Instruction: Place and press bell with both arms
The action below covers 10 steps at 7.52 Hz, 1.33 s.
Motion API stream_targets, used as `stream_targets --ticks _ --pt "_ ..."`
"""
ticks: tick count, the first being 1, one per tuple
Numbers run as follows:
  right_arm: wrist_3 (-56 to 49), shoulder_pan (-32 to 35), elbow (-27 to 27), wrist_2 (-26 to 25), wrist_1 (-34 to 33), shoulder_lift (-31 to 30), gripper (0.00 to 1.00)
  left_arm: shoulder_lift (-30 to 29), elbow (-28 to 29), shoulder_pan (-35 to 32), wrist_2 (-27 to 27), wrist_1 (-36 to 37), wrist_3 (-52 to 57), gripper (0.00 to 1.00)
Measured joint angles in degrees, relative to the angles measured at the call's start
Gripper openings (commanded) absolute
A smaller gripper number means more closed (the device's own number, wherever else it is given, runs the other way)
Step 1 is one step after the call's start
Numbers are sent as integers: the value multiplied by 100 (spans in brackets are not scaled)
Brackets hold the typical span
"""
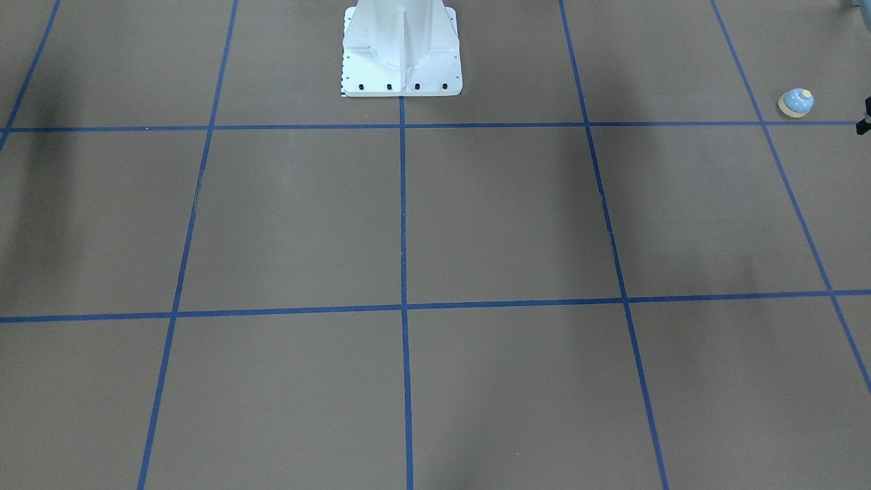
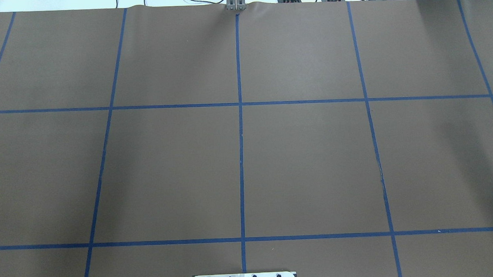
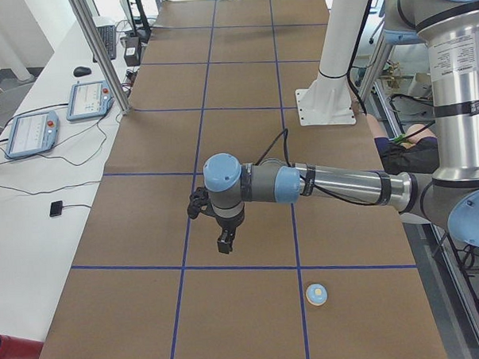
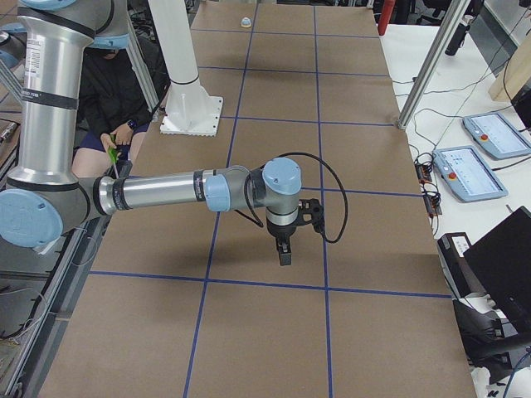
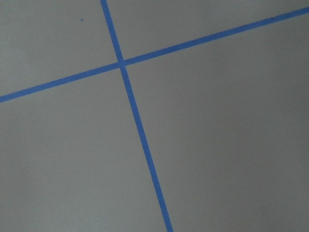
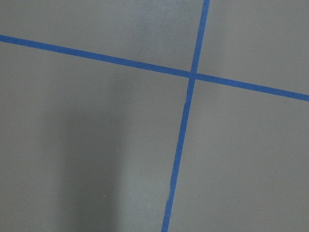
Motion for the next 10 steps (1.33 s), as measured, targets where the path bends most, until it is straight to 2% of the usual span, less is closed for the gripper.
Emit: stream_targets --ticks 2,3,5,7,10 --pt "1 0 -2 -1 0 1 100 300 197 464 259 -172 -1 100" --pt "1 0 -3 -1 1 1 100 629 303 608 504 -540 -23 100" --pt "1 0 0 5 1 1 100 1236 769 771 636 -1478 -131 100" --pt "1 0 1 71 0 0 100 1503 1161 985 509 -1795 -194 100" --pt "1 0 1 119 -7 -1 100 1615 1454 1360 108 -1840 -240 100"
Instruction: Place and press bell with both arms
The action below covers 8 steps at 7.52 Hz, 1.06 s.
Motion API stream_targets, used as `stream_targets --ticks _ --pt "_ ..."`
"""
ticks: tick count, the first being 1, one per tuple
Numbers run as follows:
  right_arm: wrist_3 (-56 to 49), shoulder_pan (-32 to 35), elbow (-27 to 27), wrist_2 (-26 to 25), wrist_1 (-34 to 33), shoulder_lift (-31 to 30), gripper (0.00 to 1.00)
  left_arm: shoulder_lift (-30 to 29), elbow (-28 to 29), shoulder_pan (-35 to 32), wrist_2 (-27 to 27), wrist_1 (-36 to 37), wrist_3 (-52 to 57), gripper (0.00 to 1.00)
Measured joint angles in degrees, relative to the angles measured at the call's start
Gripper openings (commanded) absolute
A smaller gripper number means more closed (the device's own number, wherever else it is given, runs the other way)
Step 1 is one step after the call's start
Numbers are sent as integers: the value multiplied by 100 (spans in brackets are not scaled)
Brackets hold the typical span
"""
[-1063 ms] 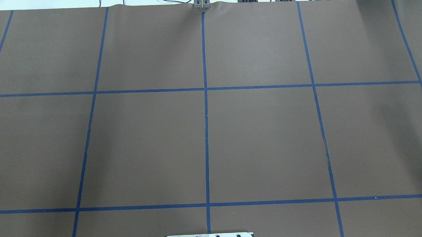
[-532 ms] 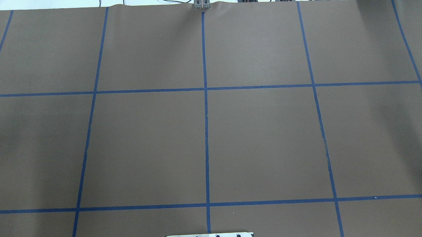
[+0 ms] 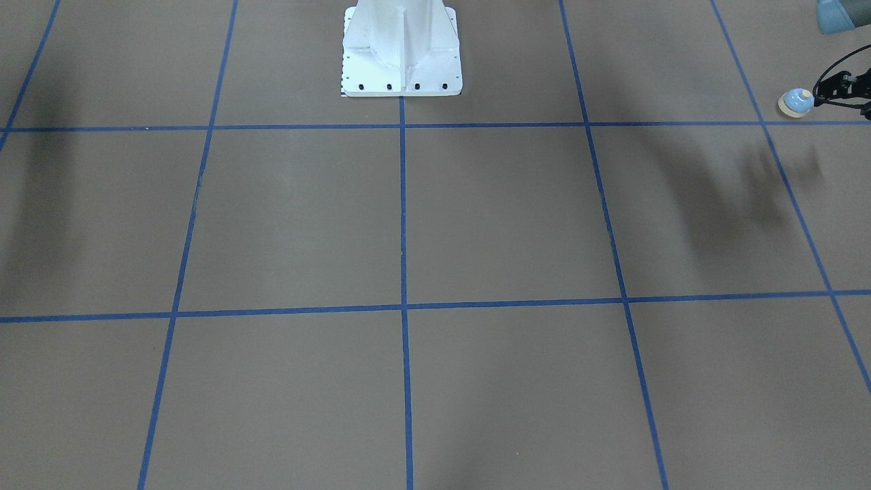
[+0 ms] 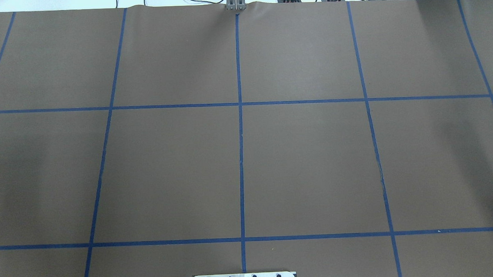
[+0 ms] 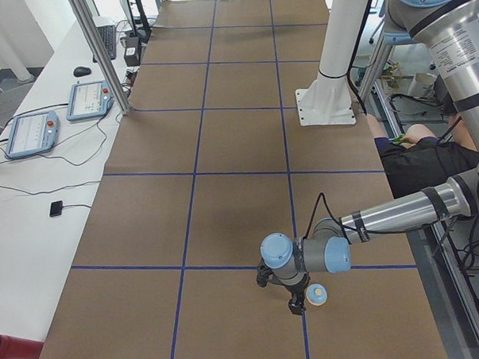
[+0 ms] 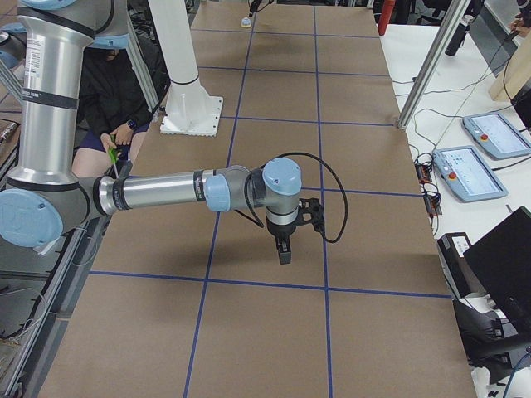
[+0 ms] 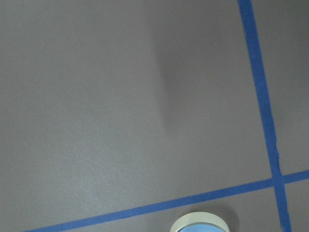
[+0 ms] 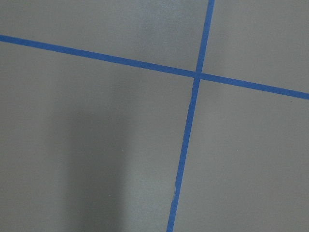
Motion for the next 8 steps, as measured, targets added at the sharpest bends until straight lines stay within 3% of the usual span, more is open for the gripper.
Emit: stream_targets --ticks 4,8 --pt "0 0 0 3 2 -6 100 -5 109 1008 -94 -131 -921 100" --pt "0 0 1 3 7 1 100 -23 534 1277 -63 -626 -1094 100"
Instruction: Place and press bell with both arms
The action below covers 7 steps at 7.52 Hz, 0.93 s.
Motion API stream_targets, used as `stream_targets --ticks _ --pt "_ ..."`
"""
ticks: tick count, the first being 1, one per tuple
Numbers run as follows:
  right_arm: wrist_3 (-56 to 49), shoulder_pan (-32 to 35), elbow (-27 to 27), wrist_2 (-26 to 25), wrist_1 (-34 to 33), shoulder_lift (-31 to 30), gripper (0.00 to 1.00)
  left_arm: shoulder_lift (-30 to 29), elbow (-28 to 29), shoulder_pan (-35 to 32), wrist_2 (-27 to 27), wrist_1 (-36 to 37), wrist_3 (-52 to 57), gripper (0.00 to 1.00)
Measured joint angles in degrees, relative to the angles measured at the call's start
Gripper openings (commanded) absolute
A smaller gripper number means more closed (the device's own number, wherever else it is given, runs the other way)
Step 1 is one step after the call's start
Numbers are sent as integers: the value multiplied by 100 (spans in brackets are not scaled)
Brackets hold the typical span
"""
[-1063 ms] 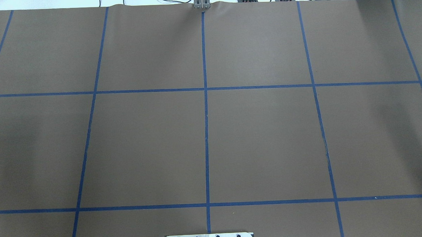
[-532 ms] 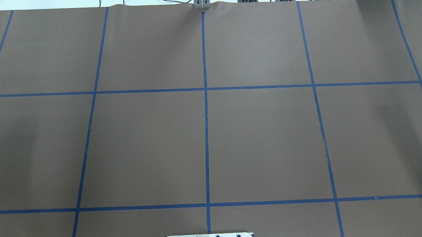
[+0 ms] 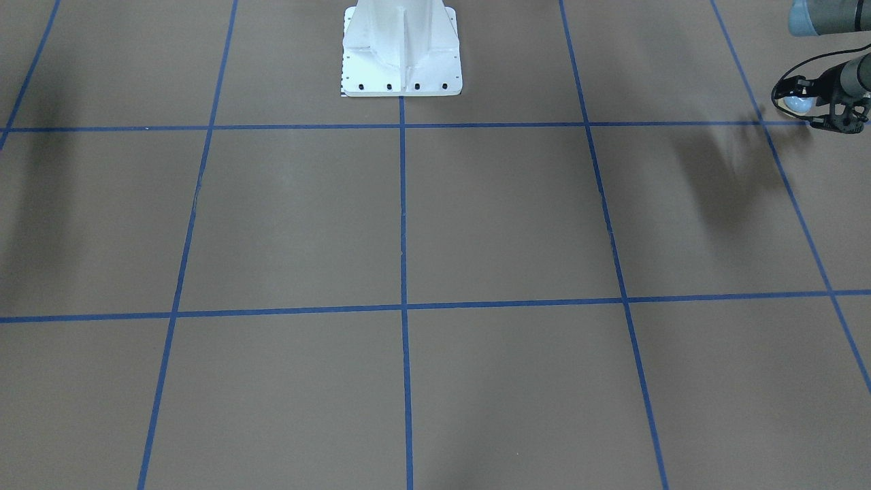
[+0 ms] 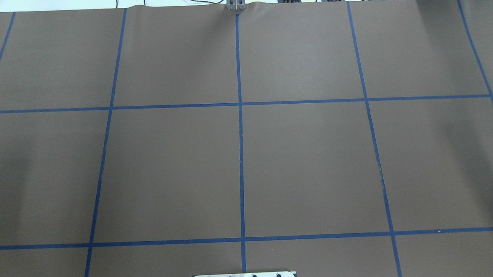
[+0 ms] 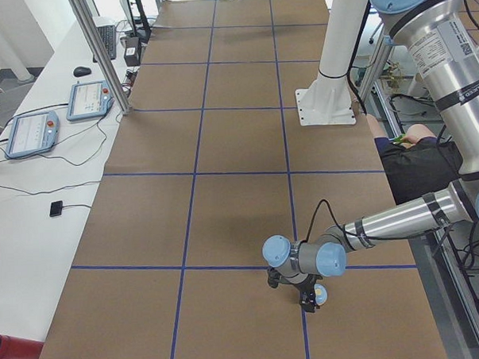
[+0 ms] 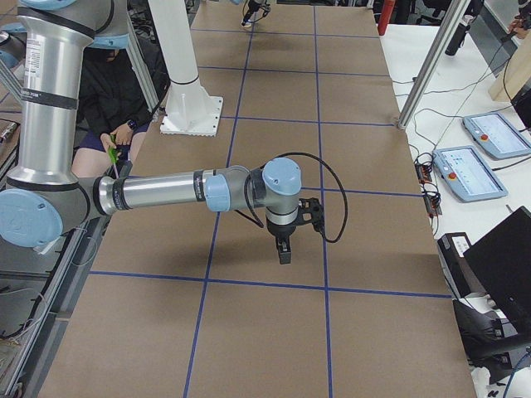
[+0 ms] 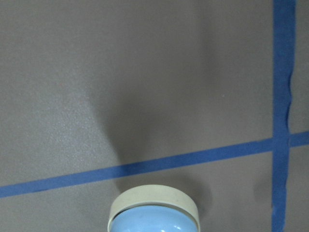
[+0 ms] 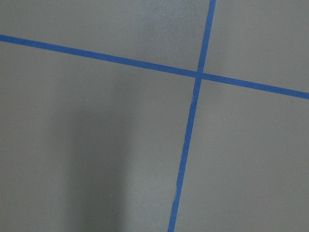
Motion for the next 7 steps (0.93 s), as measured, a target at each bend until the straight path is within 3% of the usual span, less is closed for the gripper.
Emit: stream_targets --ticks 1,3,7 --pt "0 1 4 0 0 0 100 -20 42 9 -1 -65 -13 96" --pt "0 4 7 0 0 0 100 -47 60 16 -2 -111 -17 67" --pt "0 6 18 0 0 1 100 -50 65 15 -1 -226 -6 38"
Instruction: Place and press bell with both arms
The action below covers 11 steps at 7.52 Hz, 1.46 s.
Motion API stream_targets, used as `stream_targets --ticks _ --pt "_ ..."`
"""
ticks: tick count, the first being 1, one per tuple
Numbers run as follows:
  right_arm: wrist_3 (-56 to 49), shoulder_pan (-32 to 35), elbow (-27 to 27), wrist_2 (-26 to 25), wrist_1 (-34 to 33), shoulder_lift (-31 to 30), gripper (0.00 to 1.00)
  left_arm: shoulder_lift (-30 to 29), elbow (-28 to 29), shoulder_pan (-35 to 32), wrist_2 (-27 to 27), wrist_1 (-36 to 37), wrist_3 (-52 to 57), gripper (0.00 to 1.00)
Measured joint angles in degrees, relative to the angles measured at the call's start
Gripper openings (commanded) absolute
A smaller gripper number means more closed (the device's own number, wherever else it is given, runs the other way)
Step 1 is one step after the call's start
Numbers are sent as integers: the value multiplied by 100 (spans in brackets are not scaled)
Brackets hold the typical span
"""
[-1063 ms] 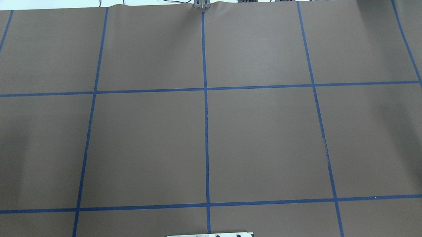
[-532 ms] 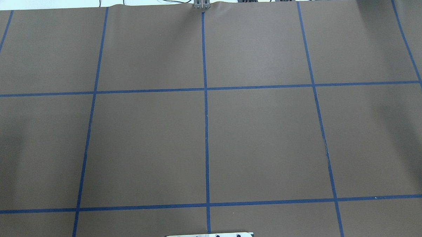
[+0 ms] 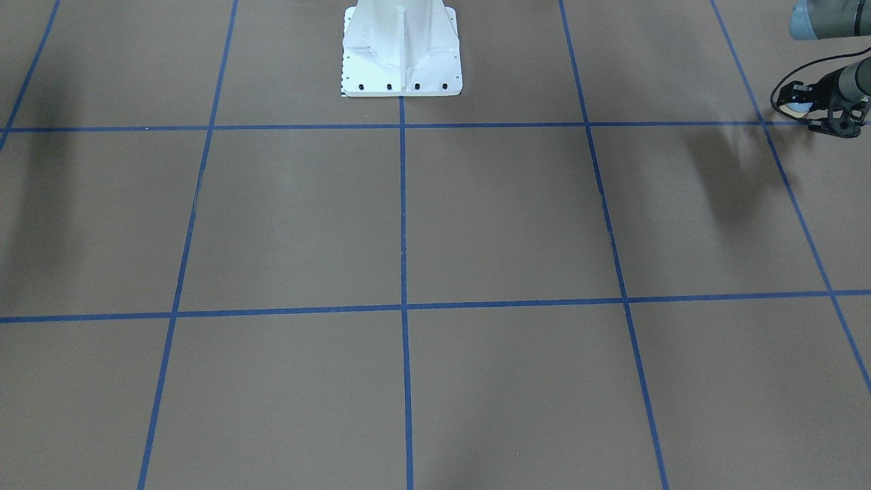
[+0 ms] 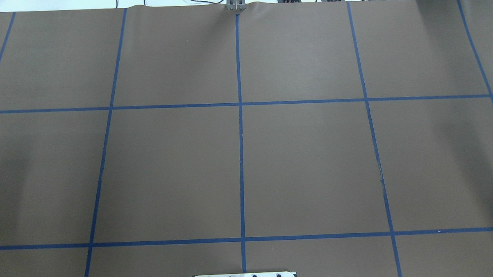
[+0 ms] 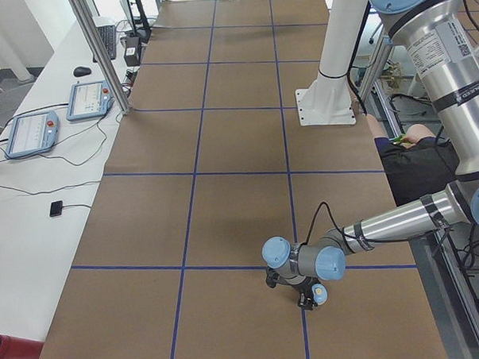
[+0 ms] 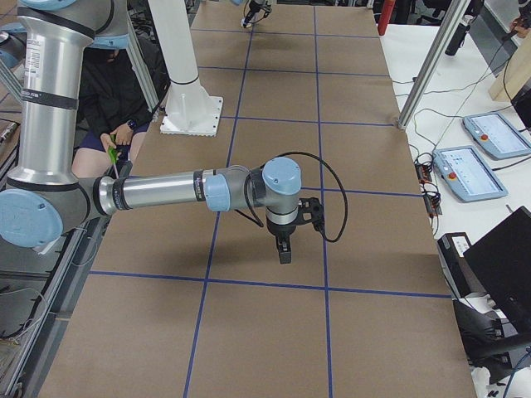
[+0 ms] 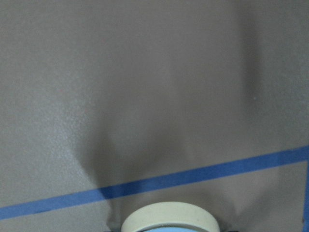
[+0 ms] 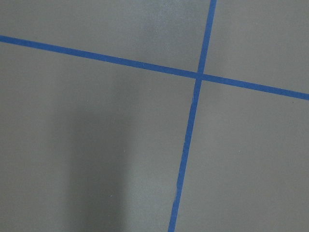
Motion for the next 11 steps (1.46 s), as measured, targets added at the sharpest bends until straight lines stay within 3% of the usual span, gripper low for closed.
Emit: stream_targets --ticks 2,7,9,11 --pt "0 2 6 0 0 6 100 118 -139 -11 -18 -191 5 32" --pt "0 3 5 0 0 1 100 334 -1449 -126 -281 -112 -178 27" --pt "0 2 6 2 0 0 100 -65 -2065 -212 -309 452 -610 27" --pt "0 0 7 10 0 5 100 -1105 -2485 -229 -316 1715 -983 27"
